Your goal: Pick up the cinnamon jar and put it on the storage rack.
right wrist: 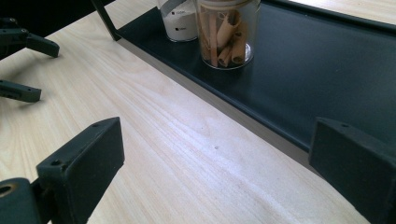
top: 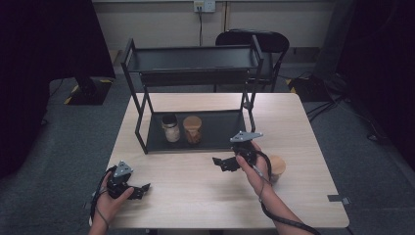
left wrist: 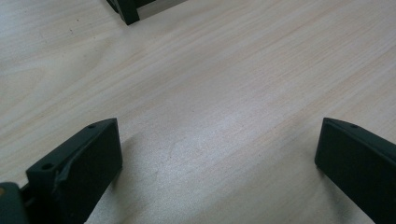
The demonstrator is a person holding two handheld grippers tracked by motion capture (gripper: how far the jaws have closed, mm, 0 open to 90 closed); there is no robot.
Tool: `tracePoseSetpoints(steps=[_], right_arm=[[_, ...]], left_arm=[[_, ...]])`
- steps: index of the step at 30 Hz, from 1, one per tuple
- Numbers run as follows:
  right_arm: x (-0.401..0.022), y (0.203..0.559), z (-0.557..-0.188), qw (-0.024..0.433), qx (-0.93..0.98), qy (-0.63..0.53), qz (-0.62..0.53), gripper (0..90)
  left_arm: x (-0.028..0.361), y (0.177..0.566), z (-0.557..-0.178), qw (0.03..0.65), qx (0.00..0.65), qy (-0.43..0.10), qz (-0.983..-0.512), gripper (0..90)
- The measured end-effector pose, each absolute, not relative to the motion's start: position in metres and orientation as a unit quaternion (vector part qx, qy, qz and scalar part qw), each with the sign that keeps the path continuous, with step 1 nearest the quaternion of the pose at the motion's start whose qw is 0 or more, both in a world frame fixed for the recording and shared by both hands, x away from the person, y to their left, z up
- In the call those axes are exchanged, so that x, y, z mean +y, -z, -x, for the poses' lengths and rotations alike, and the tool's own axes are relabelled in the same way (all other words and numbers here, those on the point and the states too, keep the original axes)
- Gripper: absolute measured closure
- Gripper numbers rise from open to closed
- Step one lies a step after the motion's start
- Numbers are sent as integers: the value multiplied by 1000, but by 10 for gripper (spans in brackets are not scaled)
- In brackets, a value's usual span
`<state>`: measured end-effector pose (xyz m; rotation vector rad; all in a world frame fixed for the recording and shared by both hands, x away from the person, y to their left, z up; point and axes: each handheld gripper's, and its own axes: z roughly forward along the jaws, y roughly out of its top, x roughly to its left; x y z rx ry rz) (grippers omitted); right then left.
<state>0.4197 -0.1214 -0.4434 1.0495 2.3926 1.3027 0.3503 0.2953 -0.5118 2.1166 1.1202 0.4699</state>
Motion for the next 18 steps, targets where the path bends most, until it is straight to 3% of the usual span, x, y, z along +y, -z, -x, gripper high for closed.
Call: tracePoseSetpoints(steps=[18], right_arm=[[-138, 440, -413, 113, 816, -440, -357, 23]], left_arm=[[295, 512, -350, 344, 431, -181, -815, 2]])
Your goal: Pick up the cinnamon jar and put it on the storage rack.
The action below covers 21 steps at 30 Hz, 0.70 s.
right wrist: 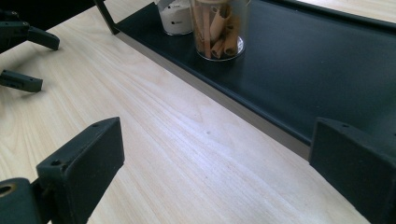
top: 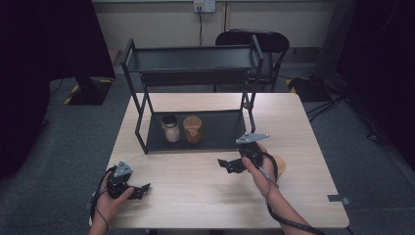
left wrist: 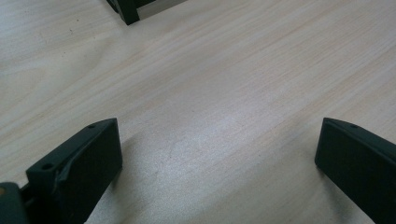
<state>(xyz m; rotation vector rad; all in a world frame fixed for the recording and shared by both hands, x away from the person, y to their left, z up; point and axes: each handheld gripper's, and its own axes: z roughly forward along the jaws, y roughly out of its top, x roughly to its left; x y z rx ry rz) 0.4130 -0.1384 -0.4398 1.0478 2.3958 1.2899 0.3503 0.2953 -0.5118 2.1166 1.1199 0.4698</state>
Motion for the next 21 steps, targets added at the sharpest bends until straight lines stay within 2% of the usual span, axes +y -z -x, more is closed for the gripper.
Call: tracePoseSetpoints(steps=[21], right_arm=[[-162, 438, -407, 115, 815, -441, -357, 22]], left_arm=[[295, 512, -350, 343, 431, -181, -815, 2]])
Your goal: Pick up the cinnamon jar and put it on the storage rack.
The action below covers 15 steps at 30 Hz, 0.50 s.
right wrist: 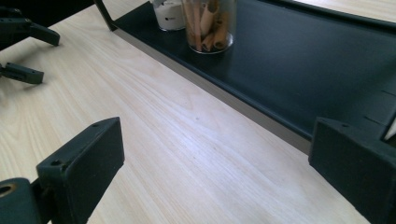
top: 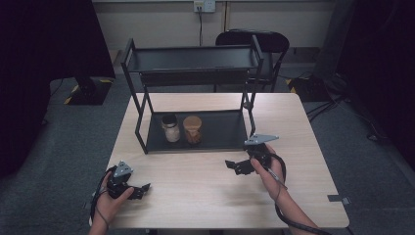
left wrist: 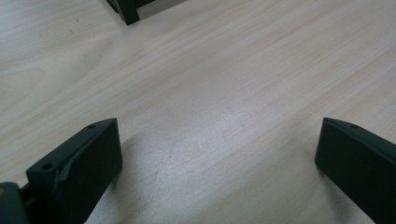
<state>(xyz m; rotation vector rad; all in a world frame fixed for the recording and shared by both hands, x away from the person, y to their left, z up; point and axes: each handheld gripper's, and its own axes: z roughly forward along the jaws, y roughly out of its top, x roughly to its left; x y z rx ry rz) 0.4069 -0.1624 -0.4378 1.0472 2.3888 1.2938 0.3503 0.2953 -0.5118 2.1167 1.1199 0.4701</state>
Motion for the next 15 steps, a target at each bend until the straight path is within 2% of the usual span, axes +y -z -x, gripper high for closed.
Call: tracePoseSetpoints(steps=[15], right_arm=[[-181, 437, -403, 116, 812, -445, -360, 21]], left_arm=[[295, 512, -350, 343, 431, -181, -815, 2]])
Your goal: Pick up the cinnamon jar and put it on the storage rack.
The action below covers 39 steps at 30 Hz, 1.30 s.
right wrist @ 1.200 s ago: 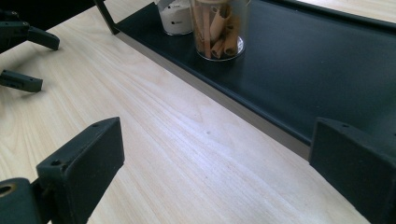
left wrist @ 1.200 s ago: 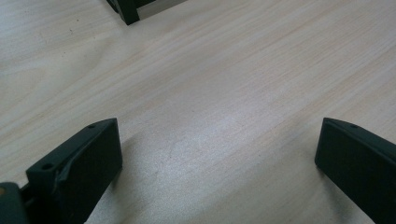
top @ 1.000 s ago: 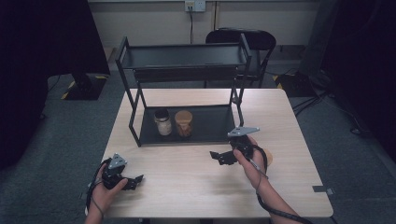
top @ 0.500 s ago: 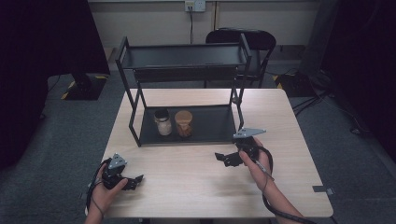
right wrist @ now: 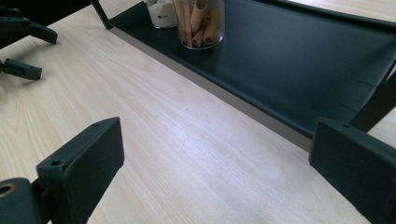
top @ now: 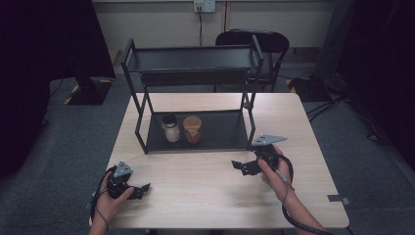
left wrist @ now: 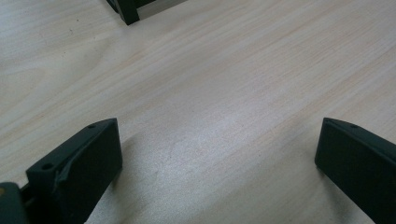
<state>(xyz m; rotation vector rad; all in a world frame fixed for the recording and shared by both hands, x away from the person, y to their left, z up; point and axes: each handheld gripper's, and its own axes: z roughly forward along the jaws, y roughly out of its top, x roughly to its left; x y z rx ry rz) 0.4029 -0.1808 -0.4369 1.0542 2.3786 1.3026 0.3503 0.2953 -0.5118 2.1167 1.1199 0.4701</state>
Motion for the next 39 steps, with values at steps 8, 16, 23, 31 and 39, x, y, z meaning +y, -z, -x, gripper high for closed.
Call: tracePoseSetpoints(steps=[8, 16, 23, 31, 39], right_arm=[[-188, 438, -401, 118, 811, -444, -363, 22], [-196, 439, -398, 121, 808, -446, -366, 21], [-206, 441, -396, 127, 803, -447, -373, 21], [-216, 440, -392, 137, 801, -445, -376, 20], [-226, 444, -392, 142, 798, -443, -383, 19]], left_arm=[[295, 512, -350, 343, 431, -181, -815, 2], [295, 512, -350, 343, 431, -181, -815, 2], [295, 512, -350, 343, 431, -181, -815, 2], [295, 512, -350, 343, 431, -181, -815, 2], [295, 512, -350, 343, 431, -181, -815, 2]])
